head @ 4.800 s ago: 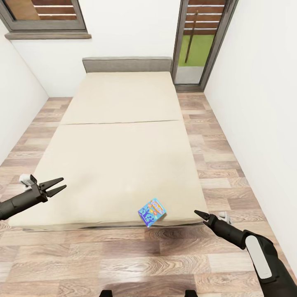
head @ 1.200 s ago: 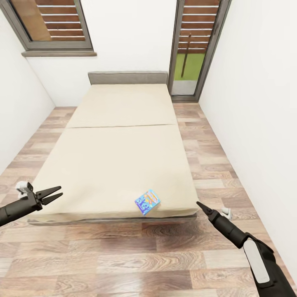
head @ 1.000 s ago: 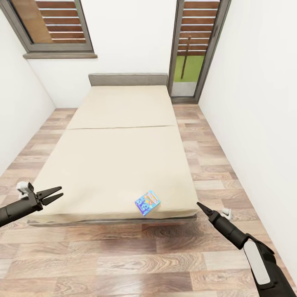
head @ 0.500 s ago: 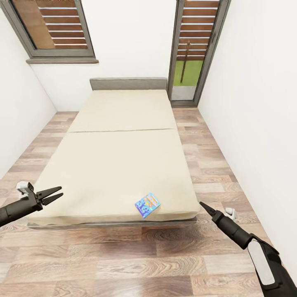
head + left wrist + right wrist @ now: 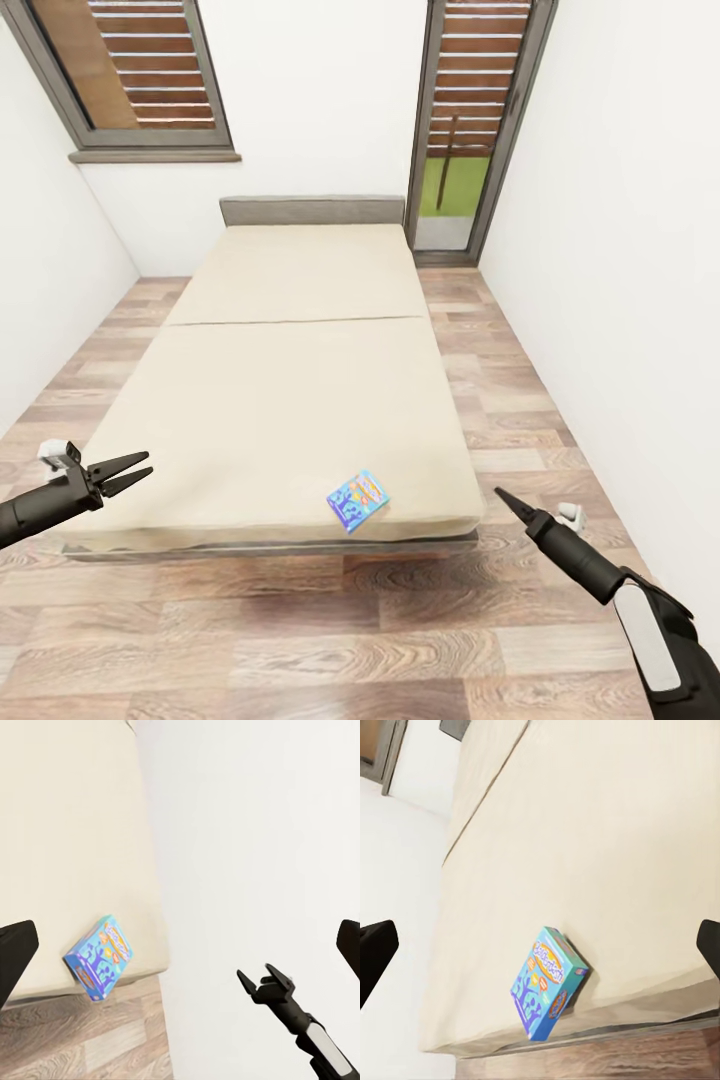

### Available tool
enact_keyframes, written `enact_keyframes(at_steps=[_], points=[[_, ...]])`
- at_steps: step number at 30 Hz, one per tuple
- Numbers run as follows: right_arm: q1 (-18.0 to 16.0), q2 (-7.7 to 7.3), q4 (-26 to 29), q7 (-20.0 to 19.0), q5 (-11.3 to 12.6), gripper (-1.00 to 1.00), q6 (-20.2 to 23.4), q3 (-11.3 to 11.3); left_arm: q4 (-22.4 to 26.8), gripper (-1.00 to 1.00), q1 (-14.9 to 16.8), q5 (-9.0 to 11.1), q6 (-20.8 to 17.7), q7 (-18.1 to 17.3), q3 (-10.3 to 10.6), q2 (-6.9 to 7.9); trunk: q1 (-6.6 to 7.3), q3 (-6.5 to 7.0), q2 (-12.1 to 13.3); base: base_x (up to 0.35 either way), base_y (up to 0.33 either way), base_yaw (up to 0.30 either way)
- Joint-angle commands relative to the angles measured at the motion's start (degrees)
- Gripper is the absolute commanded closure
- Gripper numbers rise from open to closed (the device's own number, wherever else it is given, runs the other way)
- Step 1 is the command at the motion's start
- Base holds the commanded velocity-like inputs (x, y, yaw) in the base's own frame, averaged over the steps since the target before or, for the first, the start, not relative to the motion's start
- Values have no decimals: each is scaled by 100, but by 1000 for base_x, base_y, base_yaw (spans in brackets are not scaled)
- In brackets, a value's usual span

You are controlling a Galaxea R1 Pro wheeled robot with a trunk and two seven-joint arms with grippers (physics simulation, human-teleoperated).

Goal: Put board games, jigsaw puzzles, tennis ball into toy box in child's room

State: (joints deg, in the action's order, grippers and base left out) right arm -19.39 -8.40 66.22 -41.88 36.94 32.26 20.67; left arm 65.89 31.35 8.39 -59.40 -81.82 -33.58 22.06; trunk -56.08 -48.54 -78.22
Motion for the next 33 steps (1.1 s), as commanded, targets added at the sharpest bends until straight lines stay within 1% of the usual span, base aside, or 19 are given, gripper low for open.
enact_keyframes(at_steps=[1,4,5,8,9,15,20,26,33], points=[[5,-1,-2,-146,33,-100,45,83,1,-100,3,3,-60,-18,-1,0,-23,-13,-44,0,0,0],[54,-3,-3,-495,33,-100,52,226,2,-100,3,4,-60,-18,3,-1,-88,-38,-164,0,0,0],[75,-7,-3,-703,33,-100,55,289,2,-100,3,4,-60,-18,5,-4,-110,-47,-204,0,0,0],[93,-10,-4,-1044,31,-100,62,387,6,-100,3,4,-60,-18,7,-10,-176,-72,-324,0,0,0],[101,-11,-2,-1266,32,-100,66,460,8,-100,3,4,-60,-18,8,-13,-198,-81,-364,0,0,0],[160,-11,32,-1942,25,-100,102,663,19,-100,3,4,-60,-18,9,-8,-330,-132,-605,0,0,0],[195,-11,33,-2117,30,-100,113,705,26,-100,3,4,-60,-18,9,-2,-440,-174,-806,0,0,0],[206,-12,12,-2198,32,-100,113,724,41,-100,3,4,-60,-18,12,-7,-572,-224,-1046,0,0,0],[208,-13,-10,-2224,33,-100,107,728,83,-100,3,4,-60,-32,7,21,-572,-158,-1046,0,0,0]])
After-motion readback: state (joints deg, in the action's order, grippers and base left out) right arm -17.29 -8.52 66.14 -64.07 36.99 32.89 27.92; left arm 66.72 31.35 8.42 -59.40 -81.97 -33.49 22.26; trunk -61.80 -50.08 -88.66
